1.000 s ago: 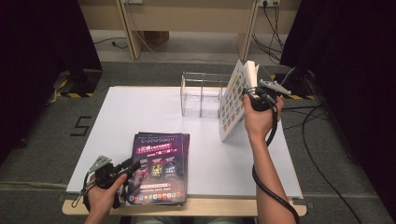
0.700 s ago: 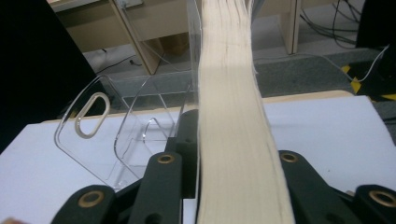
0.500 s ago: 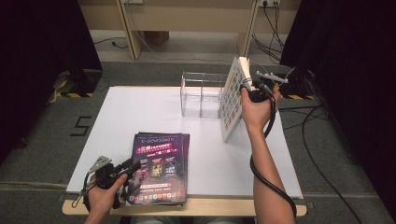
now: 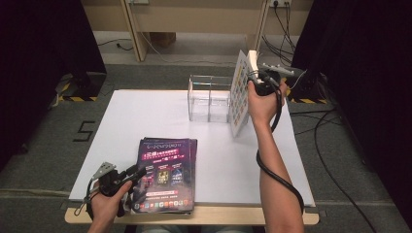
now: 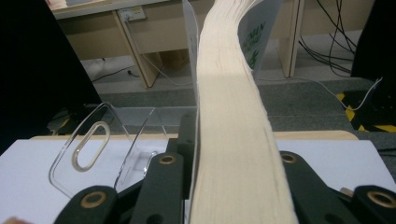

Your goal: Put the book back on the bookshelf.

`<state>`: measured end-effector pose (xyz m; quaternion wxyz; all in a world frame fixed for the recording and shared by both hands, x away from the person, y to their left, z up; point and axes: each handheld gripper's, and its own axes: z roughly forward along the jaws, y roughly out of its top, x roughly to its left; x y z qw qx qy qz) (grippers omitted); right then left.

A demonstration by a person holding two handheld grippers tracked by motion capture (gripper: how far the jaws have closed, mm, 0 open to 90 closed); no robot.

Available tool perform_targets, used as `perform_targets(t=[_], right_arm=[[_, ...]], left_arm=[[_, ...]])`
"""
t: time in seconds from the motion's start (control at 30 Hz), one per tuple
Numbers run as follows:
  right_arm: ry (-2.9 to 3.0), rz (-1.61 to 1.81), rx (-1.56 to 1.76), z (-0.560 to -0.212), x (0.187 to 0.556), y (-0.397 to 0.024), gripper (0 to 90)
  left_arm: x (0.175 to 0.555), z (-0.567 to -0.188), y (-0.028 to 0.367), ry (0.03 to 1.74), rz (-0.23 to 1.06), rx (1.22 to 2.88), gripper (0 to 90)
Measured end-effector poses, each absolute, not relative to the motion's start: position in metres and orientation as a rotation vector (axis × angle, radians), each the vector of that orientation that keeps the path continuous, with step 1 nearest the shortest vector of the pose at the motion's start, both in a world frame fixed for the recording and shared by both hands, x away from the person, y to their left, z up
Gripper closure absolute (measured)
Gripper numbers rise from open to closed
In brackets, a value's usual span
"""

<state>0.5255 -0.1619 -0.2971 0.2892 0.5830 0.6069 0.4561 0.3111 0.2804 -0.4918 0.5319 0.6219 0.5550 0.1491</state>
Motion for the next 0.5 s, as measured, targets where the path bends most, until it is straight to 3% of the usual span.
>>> perform_targets(t=[0.5], right_arm=[[1.571, 1.184, 1.549, -0.304, 0.53, -0.166, 74.6]], left_arm=[[0.312, -0.493, 0.28, 1.325, 0.348, 1.486, 52.3]])
